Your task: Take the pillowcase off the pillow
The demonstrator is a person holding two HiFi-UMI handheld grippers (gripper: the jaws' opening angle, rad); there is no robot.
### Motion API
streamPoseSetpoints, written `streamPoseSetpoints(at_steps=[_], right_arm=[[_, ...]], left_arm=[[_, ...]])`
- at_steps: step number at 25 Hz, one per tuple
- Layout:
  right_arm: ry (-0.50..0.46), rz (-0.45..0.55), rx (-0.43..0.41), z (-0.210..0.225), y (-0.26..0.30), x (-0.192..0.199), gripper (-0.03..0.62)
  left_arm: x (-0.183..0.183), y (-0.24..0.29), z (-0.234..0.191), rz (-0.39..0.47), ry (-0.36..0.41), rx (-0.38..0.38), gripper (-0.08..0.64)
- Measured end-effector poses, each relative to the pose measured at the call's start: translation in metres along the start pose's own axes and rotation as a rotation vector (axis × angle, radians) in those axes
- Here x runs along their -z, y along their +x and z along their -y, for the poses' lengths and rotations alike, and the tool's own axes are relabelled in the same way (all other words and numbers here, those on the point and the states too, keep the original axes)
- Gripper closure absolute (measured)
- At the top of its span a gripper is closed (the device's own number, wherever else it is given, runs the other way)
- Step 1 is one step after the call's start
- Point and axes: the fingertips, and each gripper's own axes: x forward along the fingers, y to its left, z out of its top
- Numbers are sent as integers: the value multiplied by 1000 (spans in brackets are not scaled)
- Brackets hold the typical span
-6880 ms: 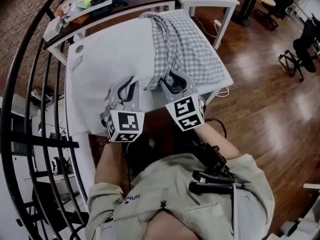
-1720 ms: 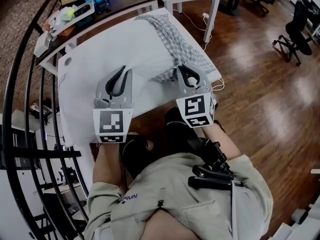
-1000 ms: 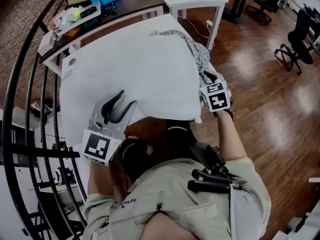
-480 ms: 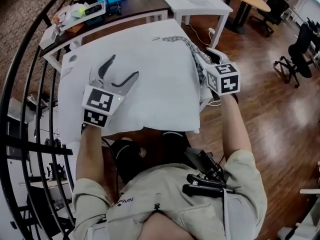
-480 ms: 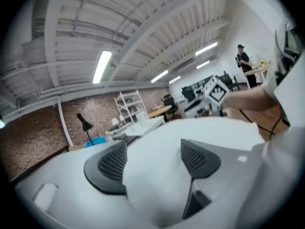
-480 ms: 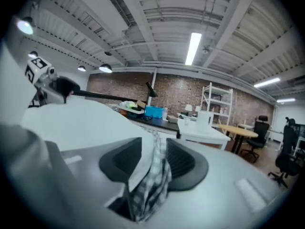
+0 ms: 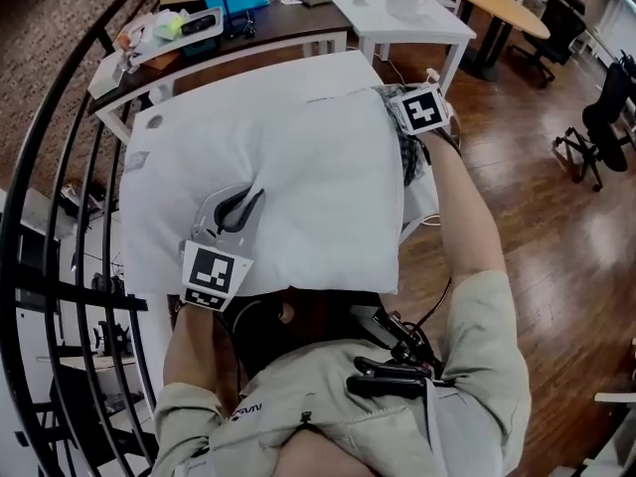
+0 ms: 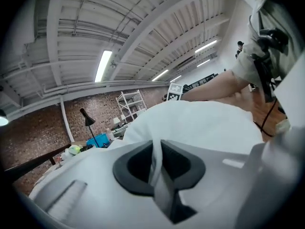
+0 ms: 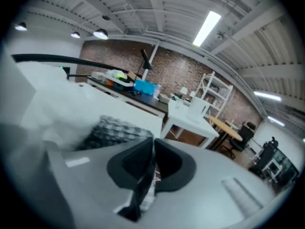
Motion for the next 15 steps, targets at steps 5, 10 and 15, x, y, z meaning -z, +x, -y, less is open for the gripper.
streamPoseSetpoints(at_steps=[5, 10, 15], right_arm=[[11, -192, -69, -1, 26, 71, 507], [173, 74, -144, -14, -43, 53, 432], [216, 412, -291, -57, -175, 21, 421]], left_arm=[[-1, 6, -2, 20, -15, -8, 481], [-14, 16, -8, 48, -30, 19, 372], [-45, -23, -12, 124, 9, -7, 328]])
